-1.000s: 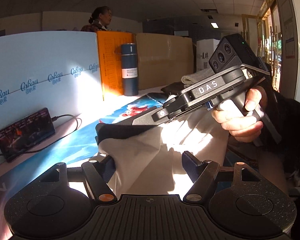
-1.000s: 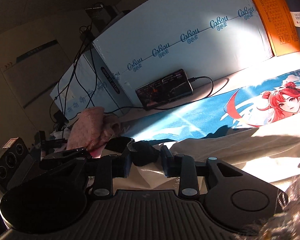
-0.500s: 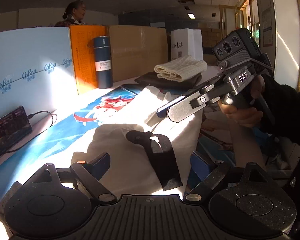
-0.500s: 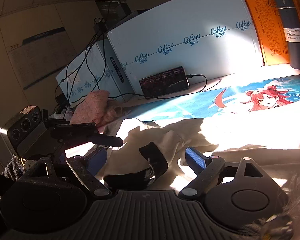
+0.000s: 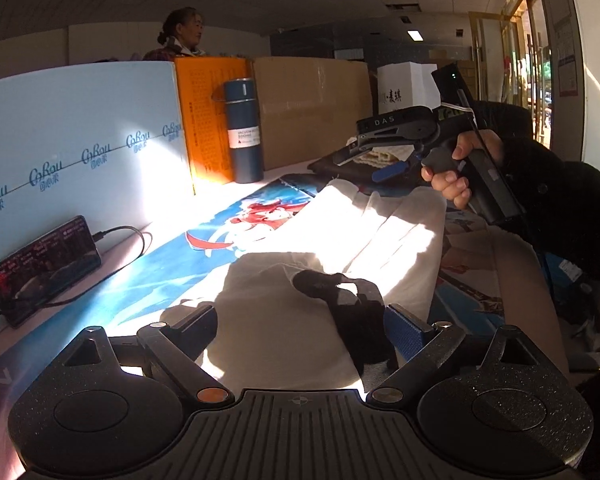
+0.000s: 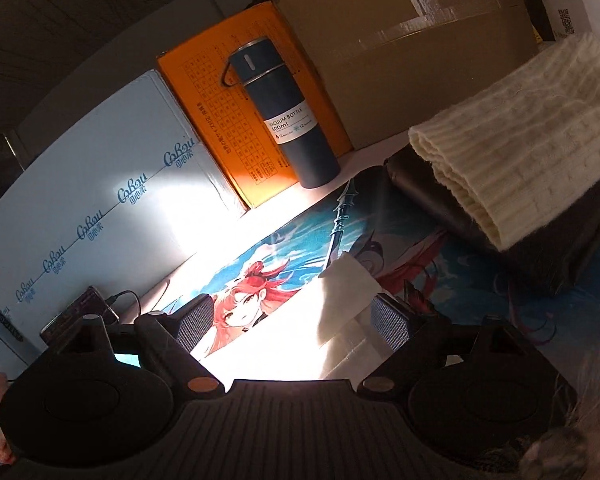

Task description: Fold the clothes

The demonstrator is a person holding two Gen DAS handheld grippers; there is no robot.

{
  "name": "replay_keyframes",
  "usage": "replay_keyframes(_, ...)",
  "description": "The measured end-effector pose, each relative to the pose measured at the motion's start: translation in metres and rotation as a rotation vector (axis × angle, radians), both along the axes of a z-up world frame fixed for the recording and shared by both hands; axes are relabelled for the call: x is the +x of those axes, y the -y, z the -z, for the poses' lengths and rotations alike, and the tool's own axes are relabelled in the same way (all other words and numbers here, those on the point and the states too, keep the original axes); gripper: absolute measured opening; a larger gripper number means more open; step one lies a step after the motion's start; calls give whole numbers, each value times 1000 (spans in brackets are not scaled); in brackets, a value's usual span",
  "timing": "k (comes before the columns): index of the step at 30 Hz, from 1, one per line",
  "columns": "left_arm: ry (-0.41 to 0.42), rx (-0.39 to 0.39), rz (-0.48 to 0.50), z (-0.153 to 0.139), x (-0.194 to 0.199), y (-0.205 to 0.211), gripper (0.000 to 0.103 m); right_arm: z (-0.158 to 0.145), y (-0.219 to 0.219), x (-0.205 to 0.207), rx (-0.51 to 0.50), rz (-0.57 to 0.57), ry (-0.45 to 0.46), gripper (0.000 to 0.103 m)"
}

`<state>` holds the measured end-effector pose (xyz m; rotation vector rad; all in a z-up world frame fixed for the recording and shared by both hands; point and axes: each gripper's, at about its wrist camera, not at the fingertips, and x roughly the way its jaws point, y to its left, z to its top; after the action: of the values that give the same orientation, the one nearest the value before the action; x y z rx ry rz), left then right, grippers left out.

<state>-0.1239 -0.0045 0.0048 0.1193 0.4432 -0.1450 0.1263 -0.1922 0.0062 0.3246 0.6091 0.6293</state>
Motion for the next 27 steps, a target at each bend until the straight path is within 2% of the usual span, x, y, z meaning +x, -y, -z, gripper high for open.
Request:
replay_keyframes(2, 2, 5, -75, -4, 4, -3, 93, -2, -6, 3, -13, -41, 34, 86)
replay_keyframes(5, -5, 27, -186, -8, 13, -6, 93, 3, -13, 19, 4, -130, -22, 86)
replay_keyframes(7, -15, 52, -248, -9, 19, -5, 93, 7, -17, 28, -30, -111, -57, 86)
replay_keyframes(10, -44, 48, -341, -9, 32, -7, 93, 15, -18, 37, -92, -91, -71, 86)
replay_keyframes(13, -93, 90, -364, -3, 46, 0, 93, 20, -15, 39, -114, -107, -71, 87)
replay_keyframes(17, -162, 185, -353, 11, 60, 14, 93, 10, 4, 38, -64, -142, -31, 89)
replay_keyframes(20, -129, 264, -379, 8, 58, 25, 96, 2, 21, 41, -42, -152, 1, 94)
replay_keyframes(22, -66, 293, -432, -2, 56, 35, 96, -2, 31, 48, -47, -156, 6, 94)
replay_keyframes(23, -28, 290, -437, -8, 55, 43, 96, -4, 35, 52, -48, -170, 6, 94)
replay_keyframes(27, 100, 218, -330, -27, 53, 89, 96, -9, 34, 66, -56, -292, 2, 94)
